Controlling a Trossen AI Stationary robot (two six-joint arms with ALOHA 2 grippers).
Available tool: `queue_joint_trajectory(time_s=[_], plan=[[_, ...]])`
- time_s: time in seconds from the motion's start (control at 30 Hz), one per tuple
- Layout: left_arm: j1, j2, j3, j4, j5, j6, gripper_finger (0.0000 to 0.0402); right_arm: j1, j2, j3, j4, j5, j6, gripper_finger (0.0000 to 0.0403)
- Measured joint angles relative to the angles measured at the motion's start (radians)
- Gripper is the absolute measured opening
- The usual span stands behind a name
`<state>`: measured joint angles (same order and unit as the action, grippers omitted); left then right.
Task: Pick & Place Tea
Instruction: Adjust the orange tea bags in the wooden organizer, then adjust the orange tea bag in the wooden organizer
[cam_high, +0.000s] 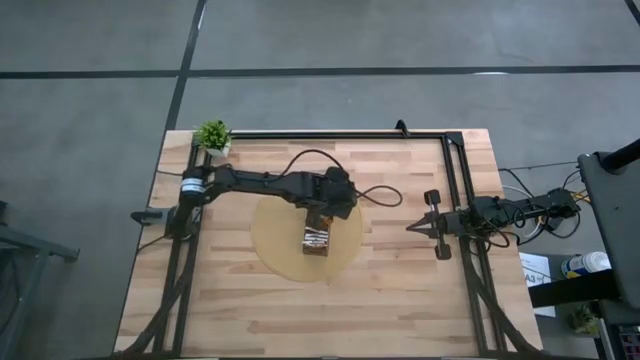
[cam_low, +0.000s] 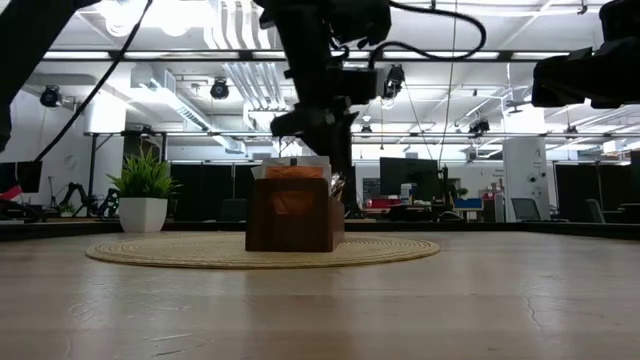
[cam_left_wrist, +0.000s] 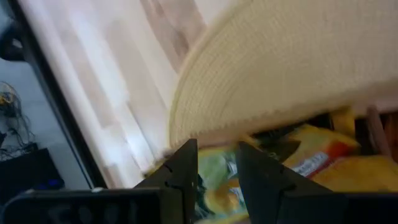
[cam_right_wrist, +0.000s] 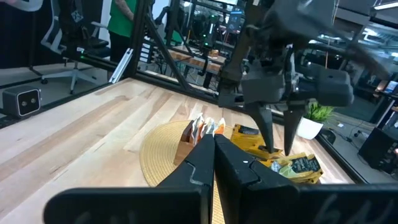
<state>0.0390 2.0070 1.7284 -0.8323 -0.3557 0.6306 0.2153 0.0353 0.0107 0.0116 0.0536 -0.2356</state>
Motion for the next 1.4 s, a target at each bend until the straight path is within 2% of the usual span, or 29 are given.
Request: queue_joint_trajectory(time_s=[0.13, 0.3, 0.8, 1.4], plan=[[-0.011, 0.006, -0.001, -0.085, -0.001, -0.026, 0.0104, 0.0, 0.0, 0.0, 0.0, 0.0, 0.0, 0.0009], [-0.028, 0.005, -0.001, -0.158, 0.053, -0.091, 0.0104, 0.0, 0.0, 0.0, 0.0, 0.0, 0.0, 0.0008], [-0.075, -0.032, 0.044, -0.094, 0.039, -0.033, 0.0104, 0.0, 0.0, 0.0, 0.0, 0.0, 0.0, 0.0009], [-0.011, -0.026, -0.066, -0.025, 0.015, -0.033, 0.0104, 0.0, 0.0, 0.0, 0.0, 0.0, 0.0, 0.0008]])
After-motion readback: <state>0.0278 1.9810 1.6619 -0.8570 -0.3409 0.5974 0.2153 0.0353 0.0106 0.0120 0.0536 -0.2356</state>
